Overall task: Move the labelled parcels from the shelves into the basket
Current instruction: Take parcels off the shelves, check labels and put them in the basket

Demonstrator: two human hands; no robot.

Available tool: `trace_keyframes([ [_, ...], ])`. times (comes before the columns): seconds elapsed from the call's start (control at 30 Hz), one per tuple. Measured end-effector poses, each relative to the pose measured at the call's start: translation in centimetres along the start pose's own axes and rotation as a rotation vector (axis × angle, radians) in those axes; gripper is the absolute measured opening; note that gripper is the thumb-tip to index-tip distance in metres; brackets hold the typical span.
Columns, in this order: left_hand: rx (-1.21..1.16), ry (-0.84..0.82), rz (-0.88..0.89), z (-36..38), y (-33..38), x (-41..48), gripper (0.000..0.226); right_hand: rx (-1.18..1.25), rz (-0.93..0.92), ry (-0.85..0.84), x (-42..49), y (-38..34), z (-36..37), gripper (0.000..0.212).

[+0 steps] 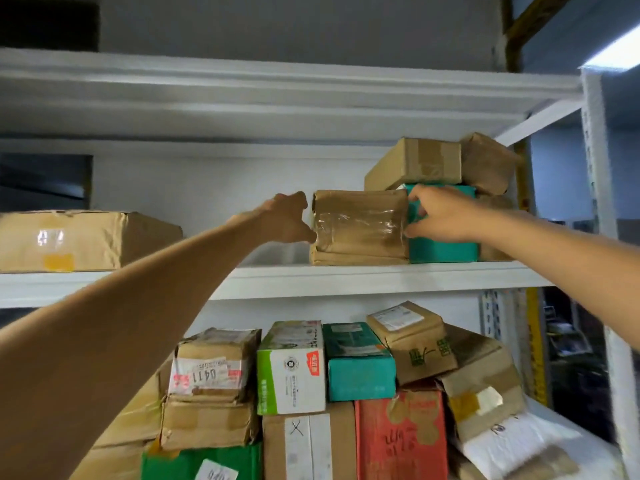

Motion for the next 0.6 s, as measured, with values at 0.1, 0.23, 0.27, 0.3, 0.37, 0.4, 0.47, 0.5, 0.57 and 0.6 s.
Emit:
trace_keyframes([
  [0.1,-0.195,0.016,0.079,1.0,0.2,1.7,0.087,-0.008,0.071,0.023,1.3,0.2,0.9,0.046],
  [0.23,-0.387,0.096,0.160,1.2,0.5,2.5,0.078,0.016,0.095,0.097,2.4,-0.3,2.0,0.050],
  [0.27,-0.423,0.140,0.150,1.3,0.4,2.7,0.069,-0.012,0.091,0.140,2.4,-0.4,2.1,0.056],
  [0.3,-0.464,0.182,0.133,1.4,0.2,2.6,0.060,-0.023,0.090,0.172,2.3,-0.5,2.4,0.065],
  [0.37,-0.536,0.253,0.082,1.7,-0.6,2.6,0.046,0.013,0.069,0.197,2.4,-1.0,3.2,0.078],
  [0.4,-0.570,0.275,0.043,1.8,-1.1,2.5,0.041,0.039,0.057,0.195,2.5,-1.5,3.6,0.080],
  [0.47,-0.662,0.281,-0.051,1.7,-2.5,2.2,0.037,0.112,0.056,0.193,3.0,-2.5,4.4,0.083],
  [0.5,-0.705,0.271,-0.090,1.5,-3.1,2.1,0.040,0.160,0.060,0.193,3.3,-3.1,4.8,0.083],
  [0.57,-0.722,0.279,-0.134,1.0,-4.3,1.7,0.046,0.263,0.105,0.195,3.9,-4.5,5.4,0.088],
  [0.6,-0.702,0.312,-0.147,0.6,-4.8,1.4,0.046,0.315,0.138,0.201,4.1,-5.1,5.6,0.092],
])
Point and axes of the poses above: each hand's wrist, its own x-axis towards the middle knuckle, its own z-axis out of the palm, y = z × x, the point moved 6 cm from there along x, towards the middle knuckle, and after that the axes turned 9 degrees about x, right-handed, at the moved point
